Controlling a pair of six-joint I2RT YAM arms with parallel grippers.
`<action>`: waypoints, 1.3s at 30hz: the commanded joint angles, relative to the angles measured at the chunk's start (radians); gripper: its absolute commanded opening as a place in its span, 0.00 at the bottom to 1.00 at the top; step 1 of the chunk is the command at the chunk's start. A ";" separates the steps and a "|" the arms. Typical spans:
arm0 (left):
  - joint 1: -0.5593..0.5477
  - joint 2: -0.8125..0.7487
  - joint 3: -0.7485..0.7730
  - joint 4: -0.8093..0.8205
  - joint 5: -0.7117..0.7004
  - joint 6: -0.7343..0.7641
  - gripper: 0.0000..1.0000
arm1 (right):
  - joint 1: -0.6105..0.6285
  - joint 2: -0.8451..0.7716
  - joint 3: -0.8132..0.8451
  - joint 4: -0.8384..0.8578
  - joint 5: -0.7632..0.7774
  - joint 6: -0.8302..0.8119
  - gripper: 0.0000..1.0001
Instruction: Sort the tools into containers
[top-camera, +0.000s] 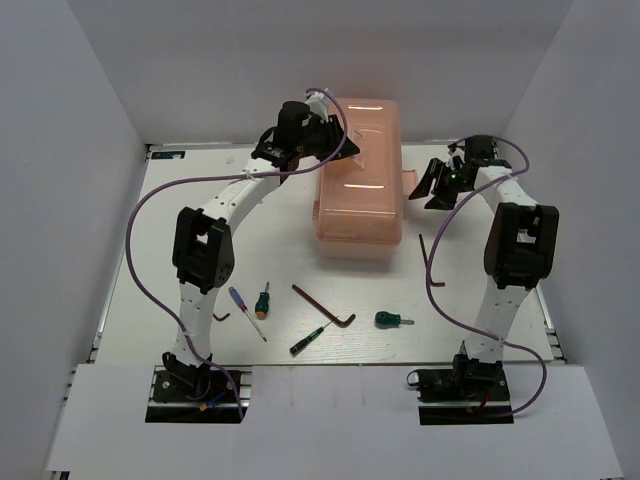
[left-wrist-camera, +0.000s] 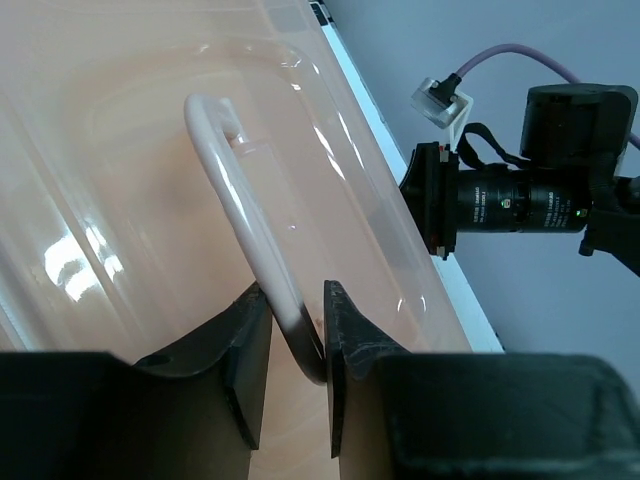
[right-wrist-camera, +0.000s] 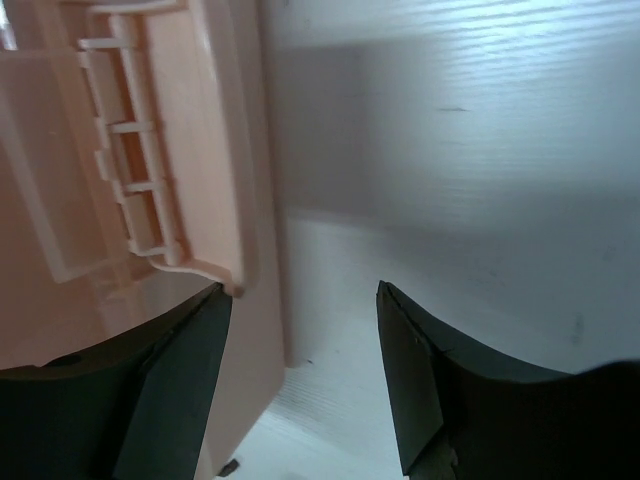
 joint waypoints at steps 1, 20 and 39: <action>-0.007 0.001 0.042 0.010 0.016 0.041 0.00 | -0.003 0.005 0.015 0.159 -0.142 0.054 0.66; -0.007 0.055 0.148 -0.030 0.016 0.032 0.00 | -0.040 0.165 0.060 0.393 -0.369 0.224 0.25; -0.007 0.185 0.344 -0.148 -0.004 0.090 0.50 | -0.047 0.137 0.150 0.193 -0.281 -0.037 0.04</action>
